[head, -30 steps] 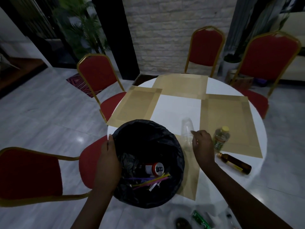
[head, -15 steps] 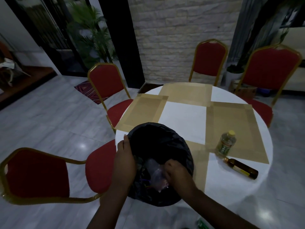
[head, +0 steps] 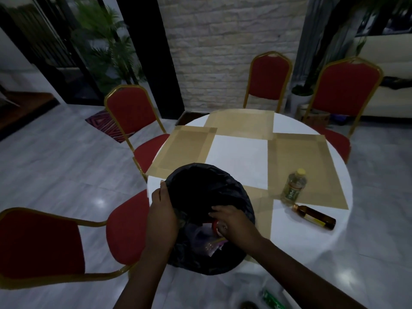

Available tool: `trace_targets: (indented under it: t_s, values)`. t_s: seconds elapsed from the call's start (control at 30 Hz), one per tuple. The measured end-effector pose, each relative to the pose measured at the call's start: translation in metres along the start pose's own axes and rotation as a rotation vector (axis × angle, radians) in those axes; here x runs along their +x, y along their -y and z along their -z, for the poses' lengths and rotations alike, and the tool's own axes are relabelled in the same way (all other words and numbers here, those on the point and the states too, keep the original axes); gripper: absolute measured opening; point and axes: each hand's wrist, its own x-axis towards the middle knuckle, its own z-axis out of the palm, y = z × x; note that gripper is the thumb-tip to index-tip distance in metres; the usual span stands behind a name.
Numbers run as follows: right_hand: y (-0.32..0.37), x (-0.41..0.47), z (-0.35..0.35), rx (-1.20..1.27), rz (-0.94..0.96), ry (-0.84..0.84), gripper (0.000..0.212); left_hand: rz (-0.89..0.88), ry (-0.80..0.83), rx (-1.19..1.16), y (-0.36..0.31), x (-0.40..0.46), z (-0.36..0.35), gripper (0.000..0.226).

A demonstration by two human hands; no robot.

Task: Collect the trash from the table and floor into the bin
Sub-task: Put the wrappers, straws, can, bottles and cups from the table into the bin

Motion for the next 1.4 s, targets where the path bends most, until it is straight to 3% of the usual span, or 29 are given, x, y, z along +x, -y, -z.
trace_targets:
  t_s: [0.1, 0.2, 0.5, 0.7, 0.93, 1.1, 1.4]
  values:
    - [-0.022, -0.007, 0.020, -0.025, -0.074, -0.205, 0.041, 0.024, 0.012, -0.011, 0.002, 0.003, 0.004, 0.052]
    - [-0.057, -0.019, 0.038, -0.106, -0.183, -0.307, 0.043, 0.049, 0.019, 0.018, 0.004, 0.004, 0.006, 0.054]
    - [-0.139, -0.031, 0.086, -0.363, -0.572, -0.383, 0.079, 0.065, 0.069, 0.044, -0.009, 0.015, 0.006, 0.047]
    - [-0.177, -0.013, 0.095, -0.258, -0.734, -0.409, 0.092, 0.044, 0.079, 0.080, -0.029, 0.027, 0.005, 0.044]
    - [-0.194, -0.002, 0.094, -0.014, -0.698, -0.500, 0.060, 0.045, 0.077, 0.105, -0.035, 0.031, 0.003, 0.047]
    - [-0.181, -0.003, 0.093, -0.045, -0.638, -0.490, 0.051, 0.055, 0.056, 0.100, -0.037, 0.030, 0.003, 0.046]
    - [-0.053, 0.022, 0.147, 0.046, -0.371, -0.741, 0.052, 0.011, 0.026, 0.133, -0.037, 0.030, 0.003, 0.048]
